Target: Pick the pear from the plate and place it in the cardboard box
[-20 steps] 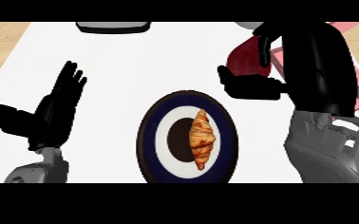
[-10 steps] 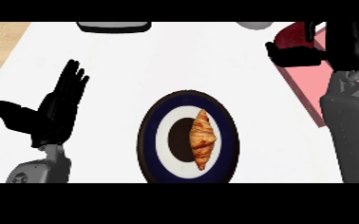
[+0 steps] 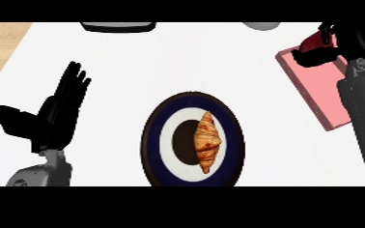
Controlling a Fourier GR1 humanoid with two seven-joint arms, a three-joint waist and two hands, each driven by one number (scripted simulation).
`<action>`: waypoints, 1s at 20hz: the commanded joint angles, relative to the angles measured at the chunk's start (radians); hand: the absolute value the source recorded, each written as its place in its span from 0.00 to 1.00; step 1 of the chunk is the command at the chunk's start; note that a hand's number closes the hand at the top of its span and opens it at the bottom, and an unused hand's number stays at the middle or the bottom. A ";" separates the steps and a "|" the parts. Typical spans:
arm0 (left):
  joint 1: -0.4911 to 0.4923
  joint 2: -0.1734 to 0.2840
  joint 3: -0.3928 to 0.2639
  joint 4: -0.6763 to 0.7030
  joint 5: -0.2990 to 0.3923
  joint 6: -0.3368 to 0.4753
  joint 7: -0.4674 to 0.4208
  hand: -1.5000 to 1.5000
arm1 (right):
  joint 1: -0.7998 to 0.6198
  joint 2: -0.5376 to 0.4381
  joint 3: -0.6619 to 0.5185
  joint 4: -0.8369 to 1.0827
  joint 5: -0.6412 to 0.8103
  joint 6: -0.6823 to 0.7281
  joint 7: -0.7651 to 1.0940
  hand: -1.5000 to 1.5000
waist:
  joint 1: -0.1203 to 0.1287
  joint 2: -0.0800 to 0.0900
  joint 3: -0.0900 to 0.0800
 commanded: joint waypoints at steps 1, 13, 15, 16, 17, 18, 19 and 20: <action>-0.005 -0.015 -0.005 0.024 0.011 -0.008 -0.019 0.50 | -0.007 -0.068 0.030 0.164 0.029 0.141 -0.028 1.00 | 0.004 0.005 -0.001; -0.013 -0.005 0.001 0.010 0.001 -0.001 -0.003 0.50 | -0.084 -0.034 -0.207 0.371 -0.136 -0.316 -0.379 0.00 | 0.010 0.004 0.004; -0.010 0.010 0.014 0.011 0.005 -0.006 0.004 0.50 | -0.093 -0.010 -0.253 0.309 -0.216 -0.329 -0.425 0.00 | -0.006 -0.005 0.003; 0.013 -0.008 -0.003 0.011 -0.011 0.001 -0.025 0.50 | -0.078 0.036 -0.260 0.306 -0.236 -0.364 -0.433 0.00 | -0.006 -0.004 0.002; 0.011 -0.001 0.009 0.027 -0.005 -0.007 -0.039 0.50 | -0.112 0.039 -0.299 0.344 -0.278 -0.356 -0.430 0.00 | 0.001 -0.001 0.002; -0.018 -0.007 0.006 0.033 -0.012 0.015 -0.005 0.50 | -0.092 0.013 -0.323 0.322 -0.330 -0.315 -0.491 0.00 | -0.014 -0.004 0.002; 0.003 0.013 0.029 0.043 0.031 -0.036 -0.029 0.50 | -0.117 0.003 -0.340 0.320 -0.362 -0.253 -0.452 0.00 | -0.013 -0.006 0.001; -0.020 0.022 0.034 0.014 0.020 -0.012 0.010 0.50 | -0.162 0.003 -0.377 0.342 -0.408 -0.226 -0.436 0.00 | -0.007 -0.005 0.001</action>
